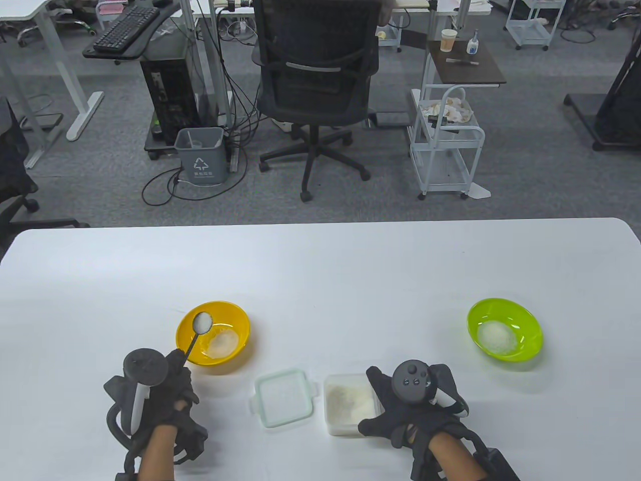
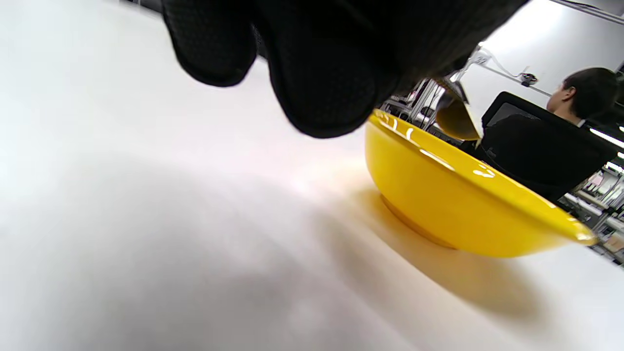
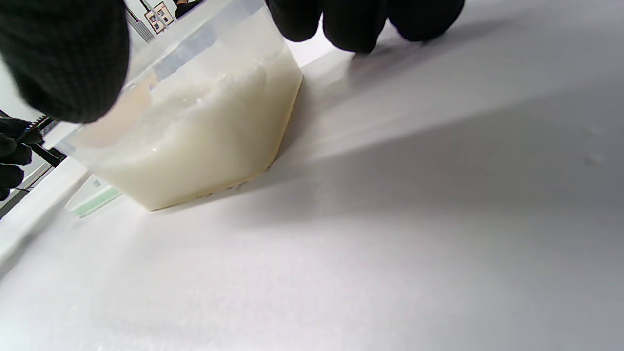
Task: Scoop white sugar from container into bowls
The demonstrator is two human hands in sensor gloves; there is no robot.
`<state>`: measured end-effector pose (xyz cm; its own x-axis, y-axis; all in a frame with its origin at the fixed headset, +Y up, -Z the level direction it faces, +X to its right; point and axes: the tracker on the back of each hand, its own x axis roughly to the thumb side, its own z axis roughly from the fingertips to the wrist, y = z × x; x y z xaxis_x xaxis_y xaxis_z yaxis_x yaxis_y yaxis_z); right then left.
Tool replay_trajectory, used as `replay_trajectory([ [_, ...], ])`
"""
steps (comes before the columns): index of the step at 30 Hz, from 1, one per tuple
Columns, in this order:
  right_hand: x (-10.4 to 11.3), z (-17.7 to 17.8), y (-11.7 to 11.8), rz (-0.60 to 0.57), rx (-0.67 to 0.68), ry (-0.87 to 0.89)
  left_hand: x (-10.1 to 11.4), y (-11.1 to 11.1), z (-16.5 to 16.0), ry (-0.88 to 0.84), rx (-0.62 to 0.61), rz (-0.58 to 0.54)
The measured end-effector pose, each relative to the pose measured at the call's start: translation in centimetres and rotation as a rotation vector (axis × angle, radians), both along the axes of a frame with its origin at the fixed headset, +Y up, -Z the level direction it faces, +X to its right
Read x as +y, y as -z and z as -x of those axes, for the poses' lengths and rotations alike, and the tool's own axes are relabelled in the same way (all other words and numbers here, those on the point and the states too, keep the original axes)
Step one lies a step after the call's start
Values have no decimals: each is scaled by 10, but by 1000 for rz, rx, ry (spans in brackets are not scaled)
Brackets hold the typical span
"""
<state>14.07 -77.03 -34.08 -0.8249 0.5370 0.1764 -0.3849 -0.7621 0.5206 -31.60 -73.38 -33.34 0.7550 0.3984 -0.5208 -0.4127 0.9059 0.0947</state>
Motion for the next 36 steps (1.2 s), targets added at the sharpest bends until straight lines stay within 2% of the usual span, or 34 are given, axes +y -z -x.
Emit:
replay_trajectory([
  [5,0,0,0,0,1,0,11,-1,-17,383,11,-72],
  [7,0,0,0,0,0,0,12,-1,-22,486,4,-94],
  [14,0,0,0,0,0,1,10,-1,-28,629,-14,-91],
  [23,0,0,0,0,0,1,12,-2,-22,515,8,-106],
  [27,0,0,0,0,0,1,13,-4,-10,386,59,-130],
  [36,0,0,0,2,2,2,5,-11,20,265,184,-131],
])
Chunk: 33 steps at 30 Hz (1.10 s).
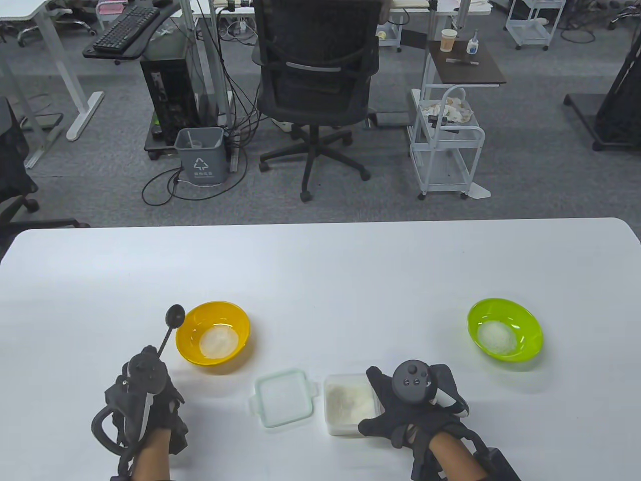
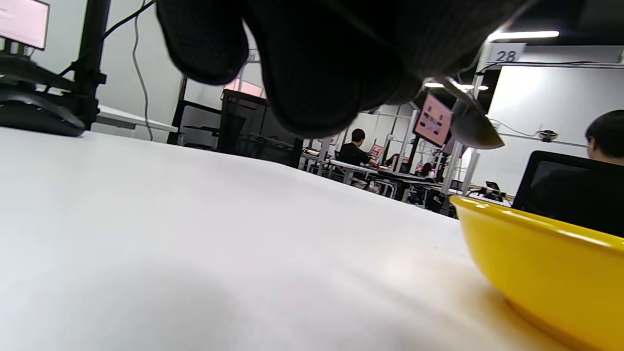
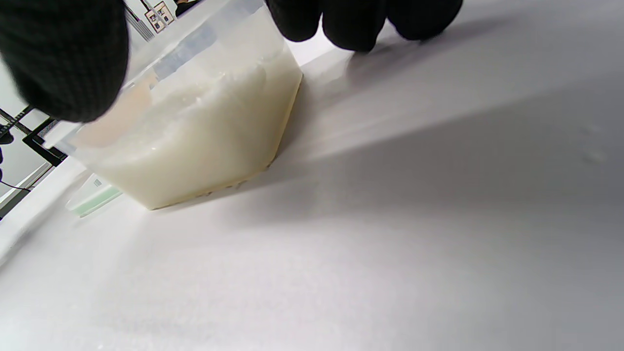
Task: Scoop white sugar from container into bowls
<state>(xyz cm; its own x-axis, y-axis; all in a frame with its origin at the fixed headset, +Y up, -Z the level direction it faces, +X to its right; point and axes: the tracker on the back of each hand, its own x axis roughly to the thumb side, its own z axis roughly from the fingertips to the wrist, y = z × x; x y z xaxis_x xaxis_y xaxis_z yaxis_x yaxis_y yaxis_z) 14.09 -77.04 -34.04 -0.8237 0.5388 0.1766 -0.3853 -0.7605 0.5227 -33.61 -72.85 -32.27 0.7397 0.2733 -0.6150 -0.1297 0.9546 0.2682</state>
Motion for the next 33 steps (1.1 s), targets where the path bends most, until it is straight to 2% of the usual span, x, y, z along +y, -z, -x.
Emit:
replay_trajectory([
  [9,0,0,0,1,0,1,-15,1,16,-80,80,95],
  [15,0,0,0,2,0,2,-27,6,18,-119,60,227],
  [23,0,0,0,2,0,2,-33,10,14,-106,20,301],
  [33,0,0,0,2,0,2,-30,9,11,-76,-13,281],
])
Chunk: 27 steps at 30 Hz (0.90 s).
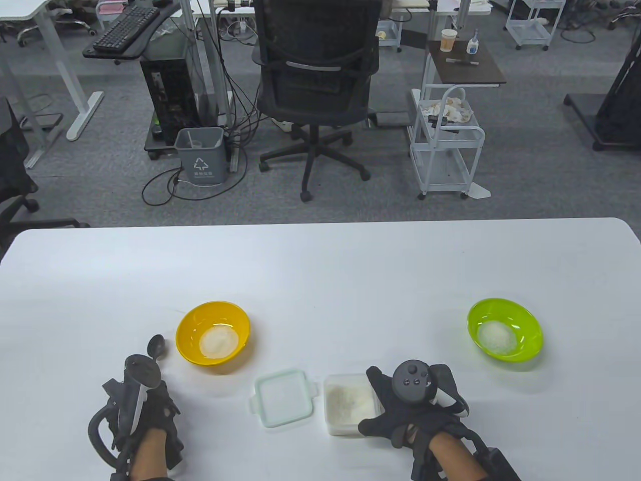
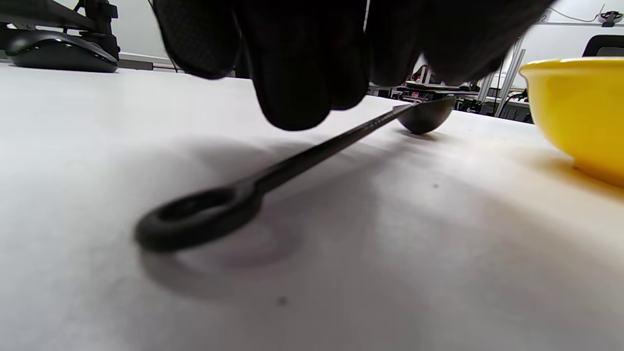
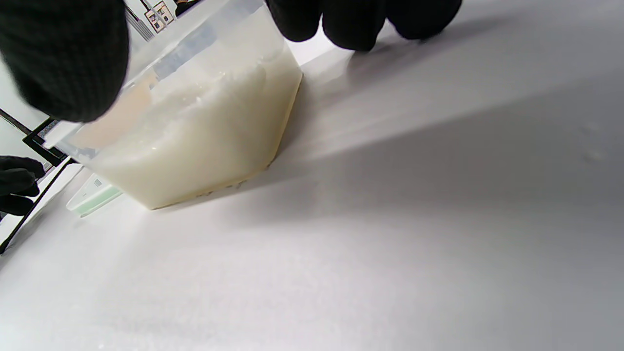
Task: Scoop white sugar from container into bowls
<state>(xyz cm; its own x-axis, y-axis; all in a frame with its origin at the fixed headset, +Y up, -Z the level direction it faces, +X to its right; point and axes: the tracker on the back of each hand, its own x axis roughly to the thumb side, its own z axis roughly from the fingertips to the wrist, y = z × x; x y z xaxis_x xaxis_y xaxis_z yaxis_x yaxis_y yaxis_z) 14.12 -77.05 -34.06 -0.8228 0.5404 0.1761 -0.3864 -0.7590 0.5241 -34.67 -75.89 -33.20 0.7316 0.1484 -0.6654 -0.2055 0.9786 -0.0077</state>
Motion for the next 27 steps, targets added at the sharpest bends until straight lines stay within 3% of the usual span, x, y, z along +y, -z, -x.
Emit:
replay_trajectory([
  [10,0,0,0,0,0,0,9,-1,-12,-53,-61,-70],
  [15,0,0,0,0,0,0,22,0,-29,-37,-146,-122],
  [27,0,0,0,0,0,0,52,-4,-96,6,-485,-197],
])
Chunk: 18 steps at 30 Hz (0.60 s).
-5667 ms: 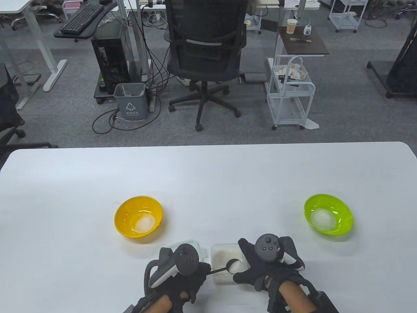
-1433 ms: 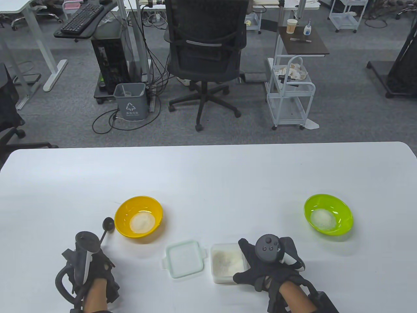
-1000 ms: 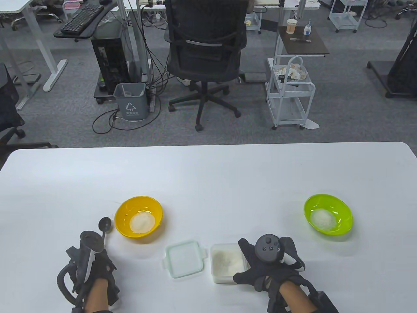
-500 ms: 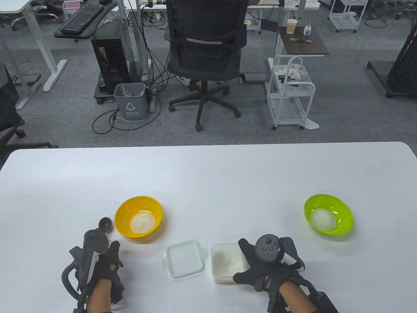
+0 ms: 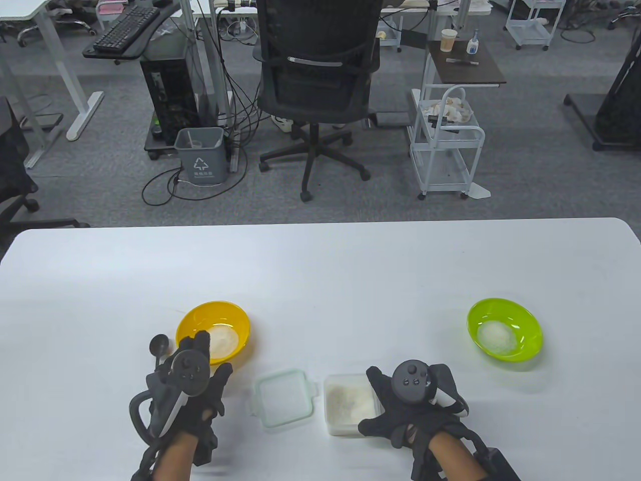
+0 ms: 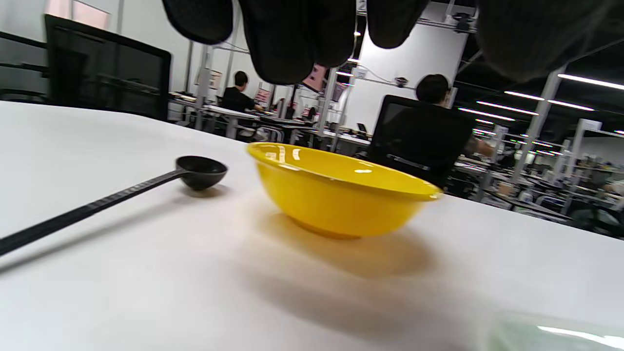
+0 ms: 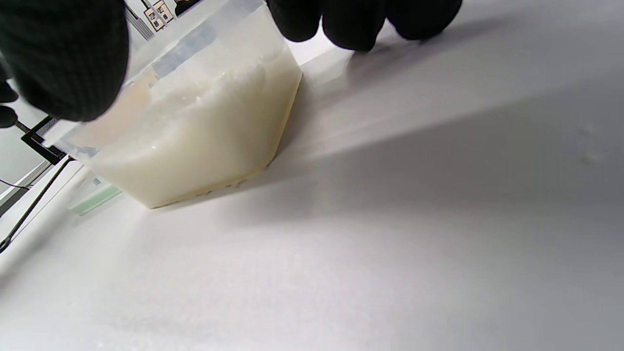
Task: Scoop white sugar from container into bowls
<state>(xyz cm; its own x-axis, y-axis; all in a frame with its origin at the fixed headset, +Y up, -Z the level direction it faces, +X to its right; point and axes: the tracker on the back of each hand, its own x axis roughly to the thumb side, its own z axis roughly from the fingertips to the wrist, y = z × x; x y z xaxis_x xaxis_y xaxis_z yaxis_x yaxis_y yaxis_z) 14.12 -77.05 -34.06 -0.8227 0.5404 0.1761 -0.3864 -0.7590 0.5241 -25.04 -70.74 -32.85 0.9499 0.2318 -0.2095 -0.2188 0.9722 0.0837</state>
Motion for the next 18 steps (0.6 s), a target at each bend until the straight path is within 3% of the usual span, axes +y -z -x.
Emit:
replay_trajectory([
  [10,0,0,0,1,2,-6,-2,16,-62,142,-300,246],
  [14,0,0,0,2,2,-6,-26,23,-84,160,-424,432],
  [18,0,0,0,2,2,-6,-53,24,-93,157,-457,541],
])
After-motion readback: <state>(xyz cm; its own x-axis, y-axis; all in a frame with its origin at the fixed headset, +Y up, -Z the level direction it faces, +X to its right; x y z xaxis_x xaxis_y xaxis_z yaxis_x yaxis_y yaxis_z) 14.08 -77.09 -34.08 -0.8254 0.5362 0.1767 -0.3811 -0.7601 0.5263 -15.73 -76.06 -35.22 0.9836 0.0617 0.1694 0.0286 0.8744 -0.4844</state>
